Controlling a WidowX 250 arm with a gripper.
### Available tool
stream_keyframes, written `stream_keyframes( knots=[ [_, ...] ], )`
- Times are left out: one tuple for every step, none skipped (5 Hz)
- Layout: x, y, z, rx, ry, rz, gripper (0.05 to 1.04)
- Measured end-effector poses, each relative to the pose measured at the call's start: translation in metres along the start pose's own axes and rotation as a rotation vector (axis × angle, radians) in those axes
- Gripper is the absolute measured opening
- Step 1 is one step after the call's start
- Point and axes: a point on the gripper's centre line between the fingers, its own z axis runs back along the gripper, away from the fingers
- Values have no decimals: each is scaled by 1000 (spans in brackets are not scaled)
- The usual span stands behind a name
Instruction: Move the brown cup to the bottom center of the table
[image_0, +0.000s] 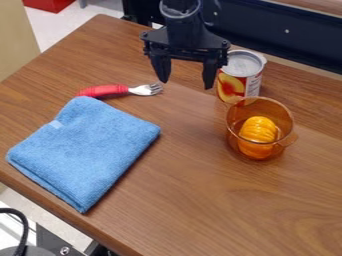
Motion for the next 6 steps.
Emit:
stream_keyframes(
  knots=[
    [-6,1,-7,4,31,14,998],
    [-19,-7,-12,3,104,226,998],
    [-35,-14,-20,-9,113,283,998],
    [-39,-29,-19,-29,107,465,998],
    [-47,-43,-16,-24,150,460,998],
    [-48,-50,-19,-18,185,502,998]
  ],
)
